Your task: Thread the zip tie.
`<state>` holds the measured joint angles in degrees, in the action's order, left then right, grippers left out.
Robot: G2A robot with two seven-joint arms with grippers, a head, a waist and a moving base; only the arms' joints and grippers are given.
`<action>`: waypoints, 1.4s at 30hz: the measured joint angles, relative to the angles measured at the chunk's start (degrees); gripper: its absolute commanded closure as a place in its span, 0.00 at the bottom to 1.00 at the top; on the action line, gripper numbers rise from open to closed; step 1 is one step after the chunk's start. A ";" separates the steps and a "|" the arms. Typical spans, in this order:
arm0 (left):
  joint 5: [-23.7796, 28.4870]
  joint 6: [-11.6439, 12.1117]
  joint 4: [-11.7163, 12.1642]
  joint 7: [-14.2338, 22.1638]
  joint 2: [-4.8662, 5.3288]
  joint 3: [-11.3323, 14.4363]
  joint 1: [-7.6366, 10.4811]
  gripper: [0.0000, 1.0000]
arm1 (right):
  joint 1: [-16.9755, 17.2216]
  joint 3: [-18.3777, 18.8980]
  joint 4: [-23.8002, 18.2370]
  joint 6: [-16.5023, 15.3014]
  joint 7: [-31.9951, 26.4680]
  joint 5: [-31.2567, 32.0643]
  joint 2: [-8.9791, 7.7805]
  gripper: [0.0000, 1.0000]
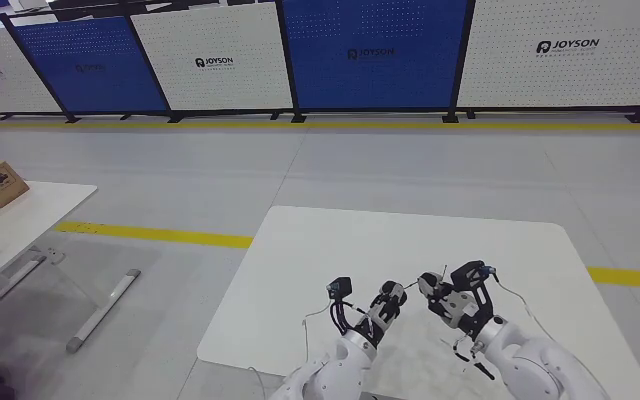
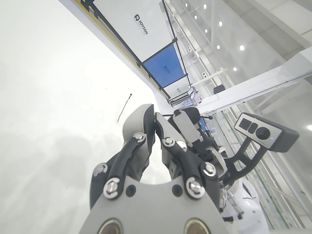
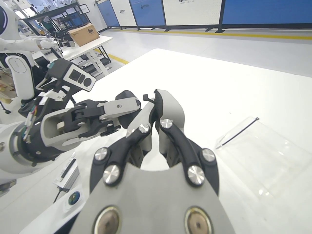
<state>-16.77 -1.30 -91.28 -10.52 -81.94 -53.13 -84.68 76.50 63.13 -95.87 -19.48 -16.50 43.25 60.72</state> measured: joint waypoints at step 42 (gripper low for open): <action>18.30 -2.86 -6.16 6.37 -0.18 -3.99 -1.22 1.00 | -0.42 0.45 2.48 5.28 -2.01 13.56 -0.42 0.00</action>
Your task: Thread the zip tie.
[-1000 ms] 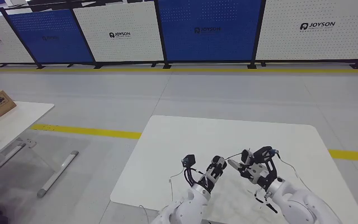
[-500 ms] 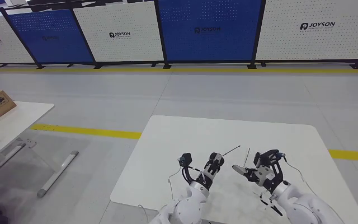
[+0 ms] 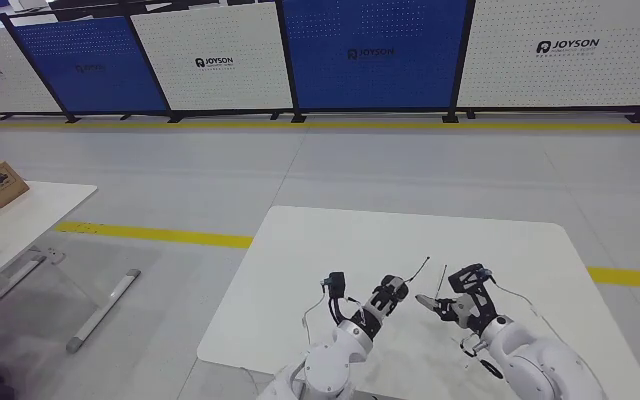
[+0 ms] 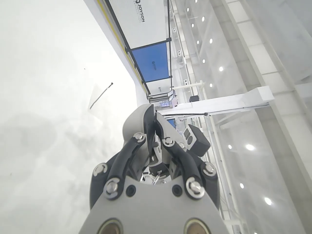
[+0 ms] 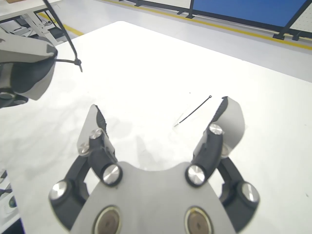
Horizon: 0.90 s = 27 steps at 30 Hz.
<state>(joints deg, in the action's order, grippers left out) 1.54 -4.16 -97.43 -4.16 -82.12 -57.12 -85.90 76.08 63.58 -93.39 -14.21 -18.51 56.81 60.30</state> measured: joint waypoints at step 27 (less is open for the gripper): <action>3.77 0.65 2.77 -0.38 -0.46 1.50 1.70 1.00 | 0.71 -0.87 0.22 1.10 3.36 -1.38 1.08 0.61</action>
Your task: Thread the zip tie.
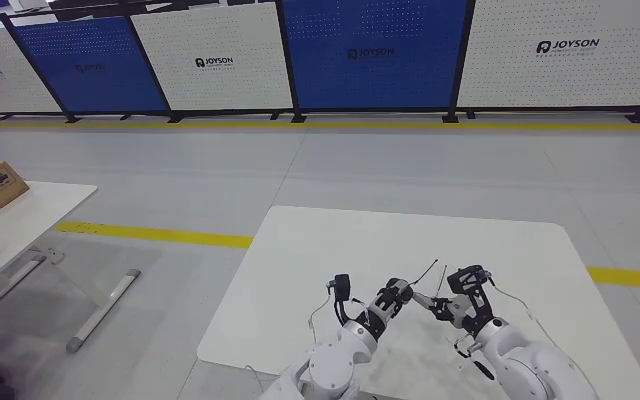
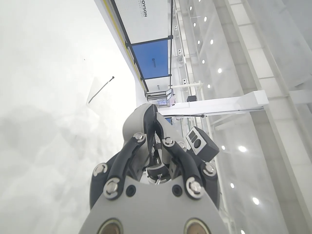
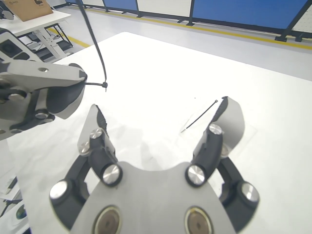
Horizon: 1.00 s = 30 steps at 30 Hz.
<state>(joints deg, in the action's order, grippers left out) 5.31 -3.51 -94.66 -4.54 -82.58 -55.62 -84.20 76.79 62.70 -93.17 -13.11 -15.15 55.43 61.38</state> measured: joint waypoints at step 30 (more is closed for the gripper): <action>0.65 -0.06 1.06 -0.25 0.06 0.88 0.76 1.00 | -0.26 -0.39 -0.02 -6.37 0.59 -2.96 -0.18 0.78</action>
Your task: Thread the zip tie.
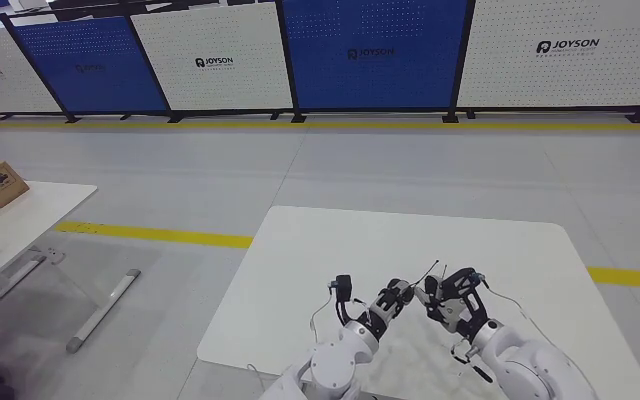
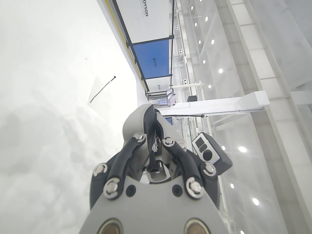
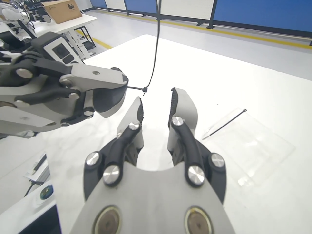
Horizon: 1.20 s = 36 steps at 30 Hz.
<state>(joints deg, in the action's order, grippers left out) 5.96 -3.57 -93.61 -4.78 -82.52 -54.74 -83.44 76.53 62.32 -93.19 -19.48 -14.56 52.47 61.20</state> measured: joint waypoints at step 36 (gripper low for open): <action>-1.54 0.55 0.09 -0.83 0.19 0.93 -0.15 1.00 | -1.36 -1.60 0.03 0.00 -0.76 -1.78 -0.88 1.00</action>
<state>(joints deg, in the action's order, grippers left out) 4.42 -3.02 -93.52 -5.61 -82.34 -53.81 -83.60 75.18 60.72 -93.16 -19.48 -15.32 50.69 60.33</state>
